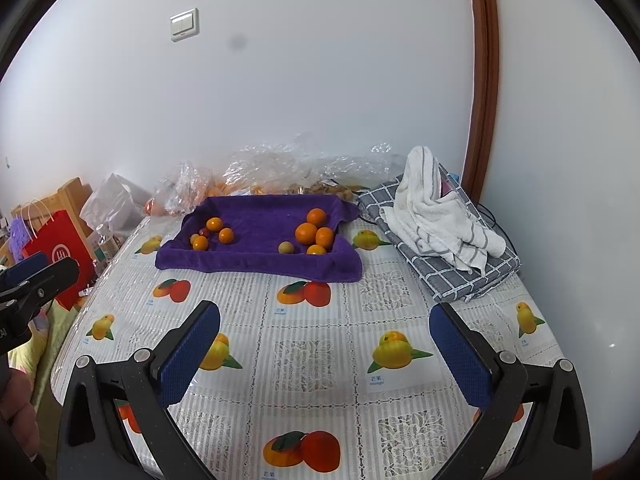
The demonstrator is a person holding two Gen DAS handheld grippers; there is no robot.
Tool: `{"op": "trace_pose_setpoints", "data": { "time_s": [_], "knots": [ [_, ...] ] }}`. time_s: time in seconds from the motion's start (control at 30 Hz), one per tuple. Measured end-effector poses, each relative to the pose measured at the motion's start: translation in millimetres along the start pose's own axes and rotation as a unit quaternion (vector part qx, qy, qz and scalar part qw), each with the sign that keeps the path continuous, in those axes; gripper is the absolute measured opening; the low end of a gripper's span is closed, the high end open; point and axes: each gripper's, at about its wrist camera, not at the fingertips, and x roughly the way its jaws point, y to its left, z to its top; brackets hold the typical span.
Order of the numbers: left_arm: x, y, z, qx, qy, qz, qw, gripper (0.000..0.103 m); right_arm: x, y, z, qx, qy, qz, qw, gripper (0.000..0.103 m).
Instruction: Organize fruits
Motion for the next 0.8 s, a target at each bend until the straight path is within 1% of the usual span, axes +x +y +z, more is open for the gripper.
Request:
{"op": "trace_pose_setpoints", "data": {
  "time_s": [0.8],
  "knots": [
    [2.8, 0.4, -2.8, -0.003, 0.002, 0.000, 1.0000, 0.095, 4.4, 1.4, -3.9, -0.001, 0.005, -0.001, 1.000, 0.103]
  ]
}}
